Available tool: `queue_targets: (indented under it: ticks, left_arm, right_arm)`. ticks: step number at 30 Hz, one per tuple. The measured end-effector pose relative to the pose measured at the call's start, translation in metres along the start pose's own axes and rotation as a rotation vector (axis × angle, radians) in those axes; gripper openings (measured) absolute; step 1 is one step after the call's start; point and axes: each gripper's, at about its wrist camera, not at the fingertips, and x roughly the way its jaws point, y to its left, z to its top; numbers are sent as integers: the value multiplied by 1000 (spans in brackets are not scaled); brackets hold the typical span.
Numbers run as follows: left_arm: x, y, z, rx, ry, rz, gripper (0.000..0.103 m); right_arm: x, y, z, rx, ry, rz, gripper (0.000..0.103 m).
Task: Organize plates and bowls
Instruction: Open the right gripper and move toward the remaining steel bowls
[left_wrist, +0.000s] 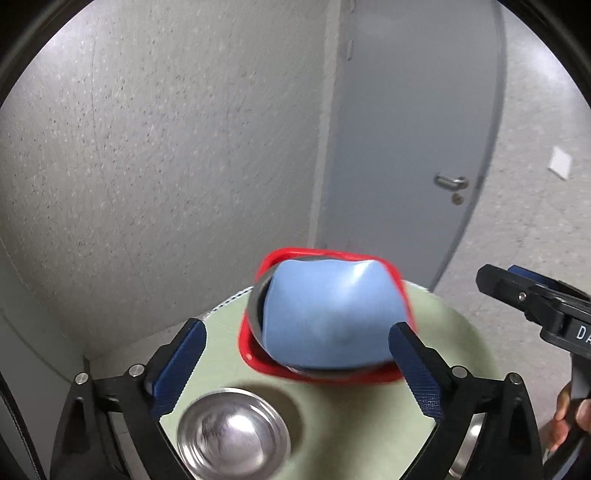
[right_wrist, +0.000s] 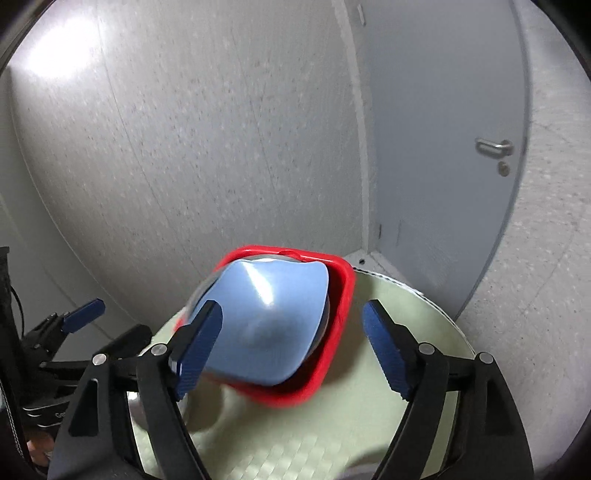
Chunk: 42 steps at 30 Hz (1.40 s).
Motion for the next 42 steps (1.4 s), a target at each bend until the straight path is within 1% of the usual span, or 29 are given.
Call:
queue_targets:
  ticks: [1,4,9,14,15,17,20,26,28,34,37,40,42]
  left_arm:
    - [-12,-2,-6,6,-12,-9,101]
    - [-44,-7,-23,30,-47,-33,102]
    - [-89,-13,-53,71,-68,-87,102]
    - [-123,-21,-80,112,-81,-131,102]
    - [-128,-22,-87,121,-78,-139,102]
    - [-137,-27,-98,137,-70,-158,102]
    - [-138,-32,-114,153,-46,-171,102]
    - [-117,-42,-138,197,54,-195,102]
    - [-108,-45,-136,211,81,-190,102]
    - [-79,-51,-146,249,161,-180,102]
    - [-65,-64,-147,260,192,-178,102]
    - [-53,-67,-152,269,221,-163,100]
    - [-46,-69,-153,266,239,-166,100]
  right_arm:
    - [-12,2,-5,6,-7,-8,84]
    - [-50,7,-23,23,-48,-32,86]
    - [-107,14,-59,54,-105,-101,89]
    - [-144,12,-92,92,-137,-157,93]
    - [-152,11,-101,106,-140,-177,93]
    - [-162,6,-114,128,-140,-191,94]
    - [-172,-4,-137,167,-126,-224,95]
    - [-165,-26,-178,243,-54,-263,95]
    - [-161,-31,-189,259,-29,-264,95]
    - [-135,-41,-220,290,67,-258,95]
    - [-125,-43,-229,298,102,-251,95]
    - [-114,-48,-239,308,142,-239,95]
    - [-109,-50,-246,318,162,-230,95]
